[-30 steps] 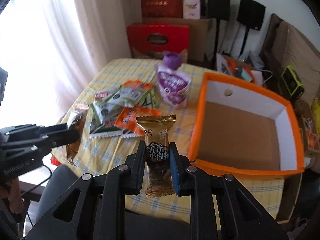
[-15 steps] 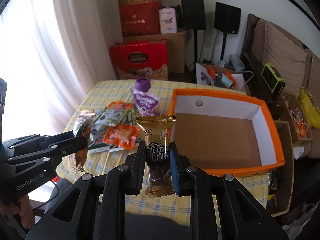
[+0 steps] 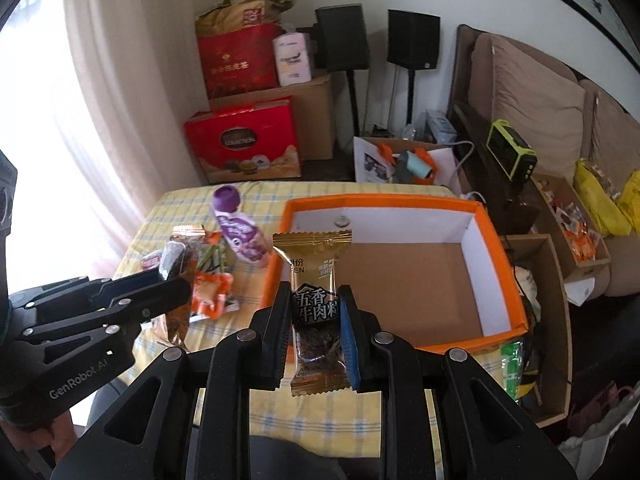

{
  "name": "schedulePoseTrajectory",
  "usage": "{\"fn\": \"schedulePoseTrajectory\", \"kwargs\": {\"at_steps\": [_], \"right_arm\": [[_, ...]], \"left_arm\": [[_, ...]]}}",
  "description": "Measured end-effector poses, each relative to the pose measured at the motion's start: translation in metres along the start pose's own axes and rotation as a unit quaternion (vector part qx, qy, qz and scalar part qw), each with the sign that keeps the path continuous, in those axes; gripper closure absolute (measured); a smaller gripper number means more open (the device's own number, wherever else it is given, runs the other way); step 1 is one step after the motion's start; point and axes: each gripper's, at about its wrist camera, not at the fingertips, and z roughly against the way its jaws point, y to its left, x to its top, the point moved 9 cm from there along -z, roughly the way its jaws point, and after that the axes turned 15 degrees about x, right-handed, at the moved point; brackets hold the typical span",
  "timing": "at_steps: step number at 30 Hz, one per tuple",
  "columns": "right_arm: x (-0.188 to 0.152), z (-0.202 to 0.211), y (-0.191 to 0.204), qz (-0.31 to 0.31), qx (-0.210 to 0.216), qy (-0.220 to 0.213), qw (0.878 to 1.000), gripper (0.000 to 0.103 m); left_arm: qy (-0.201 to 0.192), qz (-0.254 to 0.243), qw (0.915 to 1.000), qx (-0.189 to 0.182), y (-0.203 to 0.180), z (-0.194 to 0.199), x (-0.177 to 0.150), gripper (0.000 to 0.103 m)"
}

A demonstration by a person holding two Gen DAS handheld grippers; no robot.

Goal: Organize objects
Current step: 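Carry both held jerky packets over the orange box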

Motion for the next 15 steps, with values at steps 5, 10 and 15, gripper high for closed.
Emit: {"fn": "schedulePoseTrajectory", "kwargs": {"at_steps": [5,10,15], "right_arm": [[0.002,0.000,-0.019,-0.012,-0.007,-0.001,1.000,0.081],[0.005,-0.001,-0.041,-0.023,-0.017,-0.003,1.000,0.081],[0.006,-0.004,-0.060,-0.030,-0.028,-0.002,0.999,0.081]], "left_arm": [[0.003,-0.005,1.0000,-0.004,-0.020,-0.011,0.010,0.084],[0.007,-0.009,0.9999,-0.004,-0.035,-0.025,0.016,0.084],[0.011,-0.015,0.9998,-0.004,-0.045,-0.036,0.019,0.084]]}}
